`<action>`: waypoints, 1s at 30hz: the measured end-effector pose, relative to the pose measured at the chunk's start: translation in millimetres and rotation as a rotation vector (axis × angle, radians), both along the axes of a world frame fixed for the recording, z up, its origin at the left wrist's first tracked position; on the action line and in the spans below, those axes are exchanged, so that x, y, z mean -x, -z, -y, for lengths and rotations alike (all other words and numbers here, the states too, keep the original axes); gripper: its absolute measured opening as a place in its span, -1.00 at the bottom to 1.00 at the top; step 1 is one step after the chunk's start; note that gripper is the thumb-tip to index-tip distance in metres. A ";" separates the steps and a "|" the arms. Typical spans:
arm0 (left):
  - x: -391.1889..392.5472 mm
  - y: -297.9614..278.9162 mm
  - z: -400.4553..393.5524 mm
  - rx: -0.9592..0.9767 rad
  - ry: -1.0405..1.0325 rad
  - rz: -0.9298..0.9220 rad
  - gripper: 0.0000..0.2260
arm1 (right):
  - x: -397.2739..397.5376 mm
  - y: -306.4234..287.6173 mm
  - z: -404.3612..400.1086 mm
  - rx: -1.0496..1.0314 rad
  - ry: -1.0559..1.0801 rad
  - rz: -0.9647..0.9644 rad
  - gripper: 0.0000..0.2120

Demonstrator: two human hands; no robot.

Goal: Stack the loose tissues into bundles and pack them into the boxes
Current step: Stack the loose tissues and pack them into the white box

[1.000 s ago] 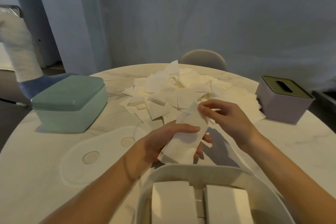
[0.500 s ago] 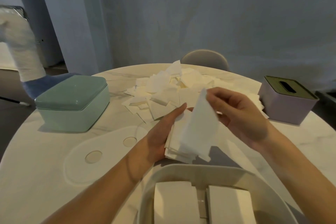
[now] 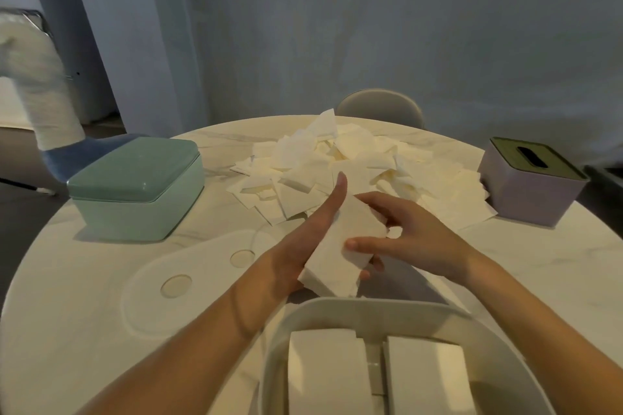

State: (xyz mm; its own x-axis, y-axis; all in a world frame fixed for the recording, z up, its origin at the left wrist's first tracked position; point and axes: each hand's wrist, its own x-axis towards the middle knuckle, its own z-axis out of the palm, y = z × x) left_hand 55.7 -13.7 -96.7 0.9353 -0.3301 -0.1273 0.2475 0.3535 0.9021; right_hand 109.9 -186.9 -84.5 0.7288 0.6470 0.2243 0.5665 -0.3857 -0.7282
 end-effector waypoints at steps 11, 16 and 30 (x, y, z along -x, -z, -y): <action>-12.8 18.3 -24.4 -0.609 -0.412 0.356 -0.65 | -10.3 10.9 26.5 -0.225 0.182 -0.270 -0.74; -7.8 20.7 -1.4 -0.523 -0.465 0.335 -0.71 | -5.7 31.9 16.1 -0.464 0.217 -0.417 -0.62; -20.5 26.2 17.2 -0.470 -0.870 0.240 -0.87 | 21.1 32.1 -19.2 -0.649 0.060 -0.618 -0.21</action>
